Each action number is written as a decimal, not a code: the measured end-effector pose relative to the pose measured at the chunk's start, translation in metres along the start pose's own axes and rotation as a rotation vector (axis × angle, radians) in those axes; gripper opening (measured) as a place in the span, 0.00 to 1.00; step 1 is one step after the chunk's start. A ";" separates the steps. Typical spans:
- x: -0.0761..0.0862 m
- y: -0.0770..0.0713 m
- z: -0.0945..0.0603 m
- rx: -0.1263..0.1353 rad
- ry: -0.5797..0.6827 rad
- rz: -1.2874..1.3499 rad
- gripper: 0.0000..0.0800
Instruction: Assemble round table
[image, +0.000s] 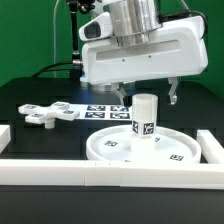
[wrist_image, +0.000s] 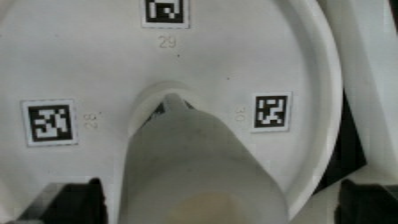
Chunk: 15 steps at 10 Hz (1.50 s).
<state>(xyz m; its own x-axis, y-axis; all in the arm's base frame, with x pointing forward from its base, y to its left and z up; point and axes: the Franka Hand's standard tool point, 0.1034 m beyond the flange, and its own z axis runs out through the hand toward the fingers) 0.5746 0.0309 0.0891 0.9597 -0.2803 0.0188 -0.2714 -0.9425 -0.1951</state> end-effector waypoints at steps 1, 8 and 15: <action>0.002 0.000 -0.001 -0.012 0.014 -0.123 0.81; 0.009 0.006 -0.002 -0.049 0.050 -0.659 0.81; -0.005 0.002 0.007 -0.126 0.012 -1.207 0.81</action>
Offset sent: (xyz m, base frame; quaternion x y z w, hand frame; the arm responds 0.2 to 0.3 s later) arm 0.0030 -0.0069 0.0082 -0.0324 0.0983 -0.2051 0.9733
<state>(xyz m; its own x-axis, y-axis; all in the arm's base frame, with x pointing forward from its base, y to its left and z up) 0.5694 0.0320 0.0817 0.5995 0.7895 0.1317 0.7913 -0.6093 0.0511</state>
